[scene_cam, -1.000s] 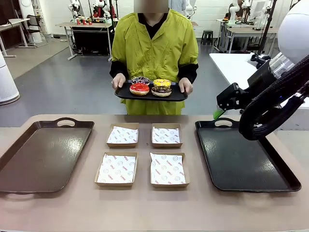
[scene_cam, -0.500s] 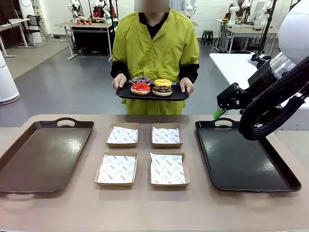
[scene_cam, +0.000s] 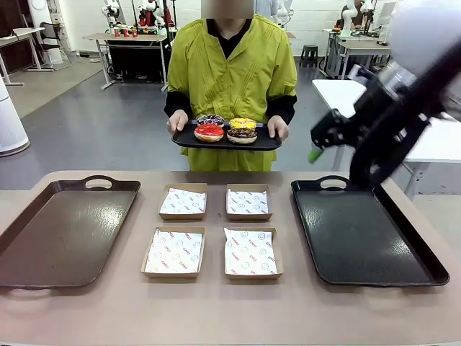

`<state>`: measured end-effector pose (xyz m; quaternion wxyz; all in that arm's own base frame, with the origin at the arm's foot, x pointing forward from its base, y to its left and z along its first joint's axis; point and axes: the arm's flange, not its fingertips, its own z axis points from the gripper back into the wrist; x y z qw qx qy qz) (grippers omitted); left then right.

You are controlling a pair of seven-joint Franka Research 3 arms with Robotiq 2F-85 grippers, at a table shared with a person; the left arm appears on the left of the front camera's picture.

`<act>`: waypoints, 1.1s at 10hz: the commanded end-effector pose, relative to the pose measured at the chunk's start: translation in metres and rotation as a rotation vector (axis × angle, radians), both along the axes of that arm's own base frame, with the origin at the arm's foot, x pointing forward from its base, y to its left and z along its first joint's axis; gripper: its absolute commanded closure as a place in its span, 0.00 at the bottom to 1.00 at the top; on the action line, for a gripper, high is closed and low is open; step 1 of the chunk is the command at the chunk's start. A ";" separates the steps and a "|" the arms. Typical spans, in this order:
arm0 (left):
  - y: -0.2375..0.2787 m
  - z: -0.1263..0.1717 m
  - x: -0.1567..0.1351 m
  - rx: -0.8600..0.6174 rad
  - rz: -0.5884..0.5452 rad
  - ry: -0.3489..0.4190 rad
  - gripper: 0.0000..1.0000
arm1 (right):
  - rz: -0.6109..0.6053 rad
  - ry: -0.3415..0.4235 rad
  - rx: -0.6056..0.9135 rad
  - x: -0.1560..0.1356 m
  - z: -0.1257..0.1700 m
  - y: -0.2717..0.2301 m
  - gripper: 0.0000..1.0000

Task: Individually package the donuts and arrange them on the tray.
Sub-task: Pick up one Paper togo box.

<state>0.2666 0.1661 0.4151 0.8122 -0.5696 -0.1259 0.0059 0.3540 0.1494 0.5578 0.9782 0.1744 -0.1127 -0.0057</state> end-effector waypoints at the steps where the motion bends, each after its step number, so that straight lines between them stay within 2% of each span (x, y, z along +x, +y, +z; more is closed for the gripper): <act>1: 0.000 0.001 -0.001 -0.018 0.009 -0.010 0.00 | 0.057 0.066 -0.064 0.090 0.040 0.024 0.00; 3: 0.000 0.001 -0.001 -0.018 0.009 -0.010 0.00 | -0.027 0.059 -0.109 0.136 0.041 0.051 0.00; 5: 0.000 0.001 -0.001 -0.018 0.009 -0.010 0.00 | -0.035 0.071 -0.185 0.161 0.011 0.089 0.00; 8: 0.000 0.001 -0.001 -0.018 0.009 -0.010 0.00 | -0.065 0.102 -0.249 0.168 -0.033 0.107 0.00; 10: 0.000 0.001 -0.001 -0.018 0.009 -0.010 0.00 | -0.069 0.105 -0.204 0.163 -0.038 0.101 0.00; 11: 0.000 0.001 -0.001 -0.018 0.009 -0.010 0.00 | -0.028 0.120 -0.231 0.163 -0.038 0.112 0.00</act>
